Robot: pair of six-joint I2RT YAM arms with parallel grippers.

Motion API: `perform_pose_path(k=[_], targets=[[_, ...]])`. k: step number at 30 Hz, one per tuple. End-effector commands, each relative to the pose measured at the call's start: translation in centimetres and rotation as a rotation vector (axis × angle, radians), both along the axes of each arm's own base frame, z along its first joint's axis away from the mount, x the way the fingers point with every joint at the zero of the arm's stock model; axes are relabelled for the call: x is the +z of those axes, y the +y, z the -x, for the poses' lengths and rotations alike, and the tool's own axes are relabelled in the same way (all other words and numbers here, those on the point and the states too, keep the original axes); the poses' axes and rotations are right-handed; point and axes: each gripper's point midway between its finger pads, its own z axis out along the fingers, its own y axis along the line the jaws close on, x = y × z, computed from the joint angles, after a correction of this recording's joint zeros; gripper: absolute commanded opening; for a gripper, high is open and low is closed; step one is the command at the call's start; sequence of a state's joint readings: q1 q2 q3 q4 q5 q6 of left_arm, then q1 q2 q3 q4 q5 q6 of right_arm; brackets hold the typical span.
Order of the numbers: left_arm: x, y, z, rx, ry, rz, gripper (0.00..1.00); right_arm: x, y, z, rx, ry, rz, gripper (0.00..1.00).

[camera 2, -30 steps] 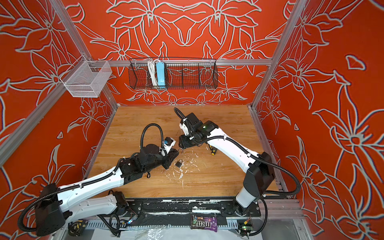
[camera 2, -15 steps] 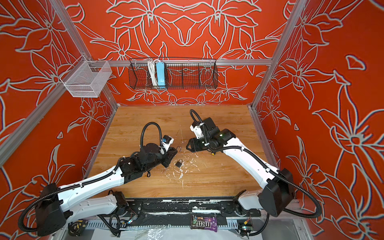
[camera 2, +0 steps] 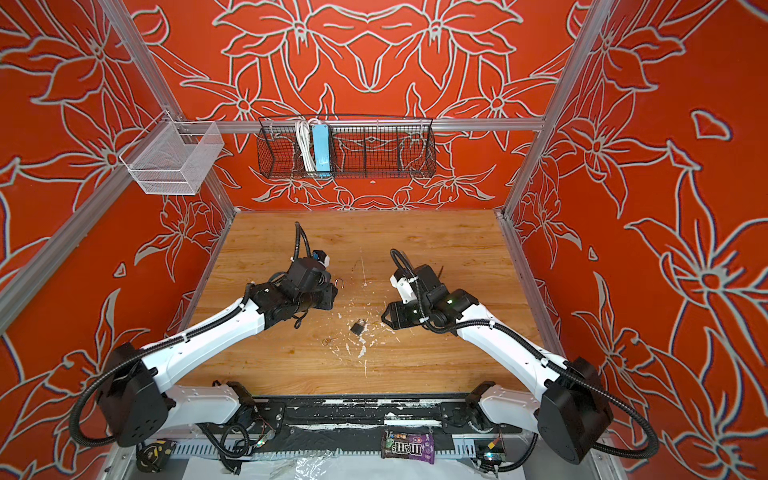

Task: Unlock with the key
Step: 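Set the open padlock down with the left gripper while the right gripper moves off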

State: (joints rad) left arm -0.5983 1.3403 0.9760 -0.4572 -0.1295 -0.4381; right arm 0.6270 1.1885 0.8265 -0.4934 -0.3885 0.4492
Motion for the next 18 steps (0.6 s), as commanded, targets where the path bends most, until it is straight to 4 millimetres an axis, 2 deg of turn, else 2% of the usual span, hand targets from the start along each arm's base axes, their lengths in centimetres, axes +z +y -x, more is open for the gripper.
perform_pose_path(k=[1, 7, 13, 18], targets=[[-2.1, 1.1, 0.2, 0.098, 0.151, 0.006, 0.00, -0.1, 0.5, -0.3, -0.037, -0.040, -0.023, 0.52], [-5.0, 2.3, -1.5, 0.185, 0.286, -0.067, 0.00, -2.2, 1.0, 0.6, -0.074, -0.026, -0.056, 0.52], [-6.6, 2.5, -3.2, 0.230, 0.342, -0.074, 0.00, -3.7, 1.1, 1.3, -0.087, -0.009, -0.068, 0.52], [-8.2, 3.6, -4.2, 0.271, 0.395, -0.145, 0.00, -4.6, 0.8, 1.4, -0.082, 0.005, -0.033, 0.52]])
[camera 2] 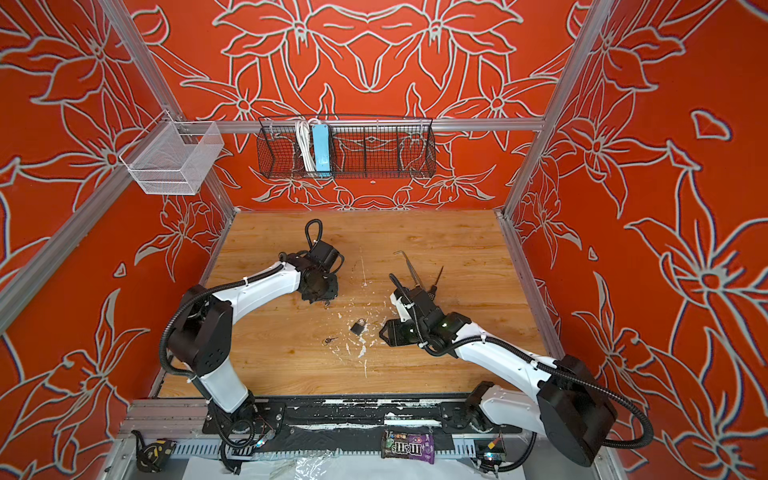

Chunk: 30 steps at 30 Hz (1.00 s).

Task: Unlock with the key
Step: 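Set the open padlock down with the left gripper while the right gripper moves off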

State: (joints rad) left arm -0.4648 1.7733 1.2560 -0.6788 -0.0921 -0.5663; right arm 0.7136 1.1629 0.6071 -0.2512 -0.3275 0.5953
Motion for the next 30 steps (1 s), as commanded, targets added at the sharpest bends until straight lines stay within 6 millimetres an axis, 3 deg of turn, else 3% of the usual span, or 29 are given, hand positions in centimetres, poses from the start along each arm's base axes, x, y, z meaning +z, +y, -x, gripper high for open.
perform_pose_path(k=[1, 15, 25, 30], targets=[[-0.6, 1.0, -0.3, 0.036, 0.051, -0.050, 0.00, -0.2, 0.1, -0.4, -0.020, -0.011, -0.001, 0.53], [-2.7, 0.6, -2.1, 0.035, 0.094, -0.068, 0.01, -0.2, -0.1, -0.5, -0.036, -0.005, 0.016, 0.52], [-4.1, 0.7, -2.1, 0.063, 0.129, -0.057, 0.19, -0.3, -0.1, -0.6, -0.041, 0.002, 0.018, 0.52], [-4.5, 0.1, -1.9, 0.056, 0.131, -0.017, 0.34, -0.4, 0.1, -0.4, -0.027, 0.010, 0.013, 0.52]])
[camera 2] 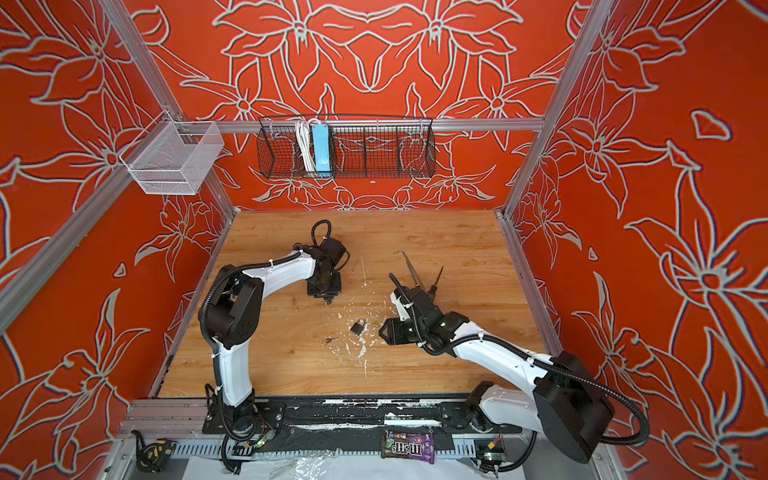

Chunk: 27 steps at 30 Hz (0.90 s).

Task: Unlock with the key
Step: 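Set the open padlock down with the left gripper while the right gripper moves off, then move the right gripper over the loose silver key while the left gripper withdraws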

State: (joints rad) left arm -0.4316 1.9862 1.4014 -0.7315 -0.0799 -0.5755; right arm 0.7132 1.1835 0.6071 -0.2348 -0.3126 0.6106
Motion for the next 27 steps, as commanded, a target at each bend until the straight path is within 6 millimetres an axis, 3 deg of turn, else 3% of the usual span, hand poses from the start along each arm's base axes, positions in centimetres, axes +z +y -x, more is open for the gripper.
perform_pose_path(k=[1, 9, 14, 18, 24, 27], targets=[[-0.5, -0.1, 0.4, 0.017, 0.015, 0.028, 0.38, 0.0, 0.1, 0.0, -0.004, 0.009, 0.007, 0.52], [0.2, 0.3, 0.7, 0.035, 0.008, 0.033, 0.60, 0.0, -0.3, 0.3, 0.003, 0.008, 0.026, 0.53], [2.7, -0.4, 0.5, 0.042, -0.066, 0.121, 0.72, 0.2, -0.6, 0.4, 0.022, 0.011, 0.065, 0.52], [5.3, 0.3, 0.9, 0.066, -0.126, 0.146, 0.78, 0.3, -0.6, 0.3, 0.018, 0.027, 0.091, 0.52], [9.0, 1.6, 3.4, 0.070, -0.239, 0.219, 0.96, 0.4, 1.9, 0.9, 0.050, 0.021, 0.087, 0.52], [10.3, 2.6, 5.3, 0.071, -0.285, 0.240, 0.98, 0.4, 3.6, 1.4, 0.074, -0.008, 0.111, 0.52]])
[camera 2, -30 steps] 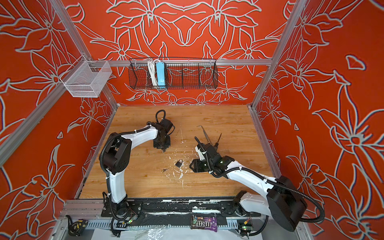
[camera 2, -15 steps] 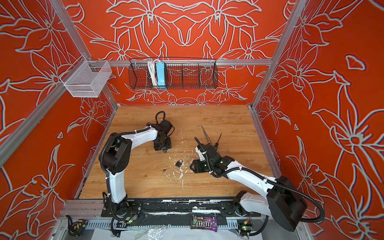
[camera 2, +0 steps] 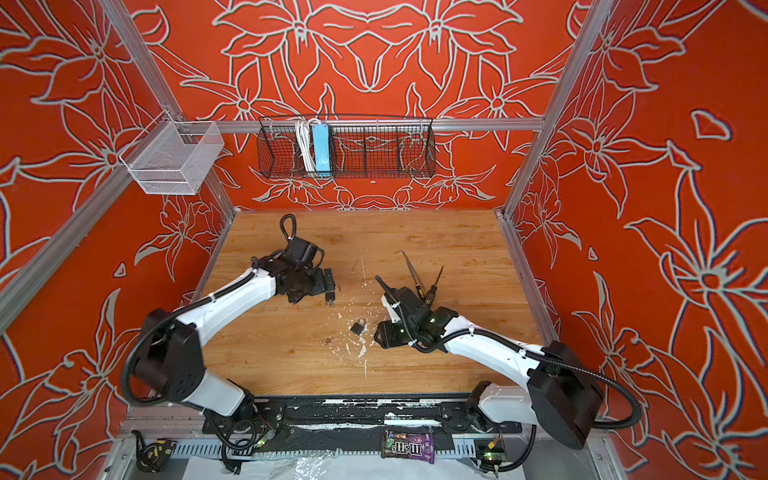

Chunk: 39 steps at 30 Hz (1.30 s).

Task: Unlock with the key
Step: 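Move the right gripper over the loose silver key while the left gripper withdraws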

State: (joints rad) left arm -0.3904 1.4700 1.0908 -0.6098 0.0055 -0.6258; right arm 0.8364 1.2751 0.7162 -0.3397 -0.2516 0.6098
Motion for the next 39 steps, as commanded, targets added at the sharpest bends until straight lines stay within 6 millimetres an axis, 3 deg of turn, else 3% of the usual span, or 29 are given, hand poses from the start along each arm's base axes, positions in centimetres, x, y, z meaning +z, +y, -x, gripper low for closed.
perform_pose_path(k=[1, 6, 15, 27, 39], targets=[[1.0, 1.0, 1.8, 0.010, -0.037, 0.028, 0.98, 0.5, 2.0, -0.1, -0.005, -0.039, 0.015, 0.51], [2.7, 2.3, 5.1, 0.005, -0.116, 0.059, 0.98, -0.1, 6.4, 1.2, 0.048, -0.065, -0.006, 0.52], [3.1, 4.3, 9.4, 0.033, -0.135, 0.081, 0.98, -2.2, 12.7, 2.2, 0.091, -0.039, 0.020, 0.53], [4.5, 6.8, 11.4, 0.132, -0.170, 0.053, 0.98, -3.8, 14.7, 0.8, 0.075, -0.048, 0.091, 0.59], [5.8, 9.2, 12.0, 0.241, -0.225, 0.017, 0.98, -6.2, 14.5, -0.6, 0.025, -0.031, 0.217, 0.62]])
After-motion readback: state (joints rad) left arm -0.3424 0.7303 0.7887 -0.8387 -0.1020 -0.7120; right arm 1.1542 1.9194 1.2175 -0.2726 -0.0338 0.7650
